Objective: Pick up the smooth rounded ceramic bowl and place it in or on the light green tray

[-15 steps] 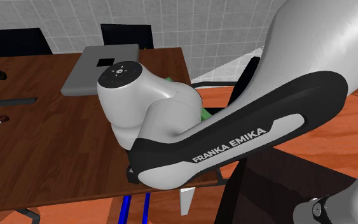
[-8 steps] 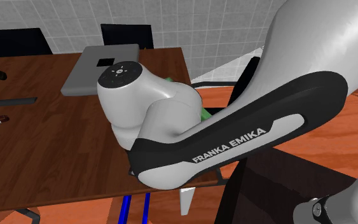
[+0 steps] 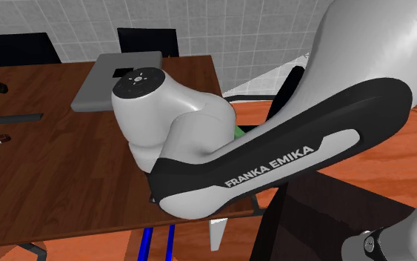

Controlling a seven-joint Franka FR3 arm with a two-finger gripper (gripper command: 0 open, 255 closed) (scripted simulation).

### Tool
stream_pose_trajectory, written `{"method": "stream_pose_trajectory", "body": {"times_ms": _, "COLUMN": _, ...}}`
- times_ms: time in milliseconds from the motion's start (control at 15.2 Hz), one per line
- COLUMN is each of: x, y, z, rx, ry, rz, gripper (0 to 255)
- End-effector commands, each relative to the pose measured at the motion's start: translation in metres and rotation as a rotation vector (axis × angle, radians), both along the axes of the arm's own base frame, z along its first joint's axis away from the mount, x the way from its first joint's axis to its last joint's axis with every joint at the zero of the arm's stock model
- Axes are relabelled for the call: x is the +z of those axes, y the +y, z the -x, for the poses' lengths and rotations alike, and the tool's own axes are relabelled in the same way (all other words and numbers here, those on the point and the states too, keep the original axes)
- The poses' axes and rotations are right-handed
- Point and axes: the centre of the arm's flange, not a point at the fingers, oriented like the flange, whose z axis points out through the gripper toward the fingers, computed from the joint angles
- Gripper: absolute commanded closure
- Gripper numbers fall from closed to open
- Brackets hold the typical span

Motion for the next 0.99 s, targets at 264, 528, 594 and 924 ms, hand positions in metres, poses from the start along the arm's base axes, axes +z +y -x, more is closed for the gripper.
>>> {"method": "stream_pose_trajectory", "body": {"times_ms": 264, "x": 0.031, "y": 0.000, "z": 0.000, "rx": 0.000, "ry": 0.000, "rz": 0.000, "gripper": 255}}
{"method": "stream_pose_trajectory", "body": {"times_ms": 528, "x": 0.052, "y": 0.000, "z": 0.000, "rx": 0.000, "ry": 0.000, "rz": 0.000, "gripper": 255}}
{"method": "stream_pose_trajectory", "body": {"times_ms": 594, "x": 0.057, "y": 0.000, "z": 0.000, "rx": 0.000, "ry": 0.000, "rz": 0.000, "gripper": 255}}
{"method": "stream_pose_trajectory", "body": {"times_ms": 924, "x": 0.084, "y": 0.000, "z": 0.000, "rx": 0.000, "ry": 0.000, "rz": 0.000, "gripper": 255}}
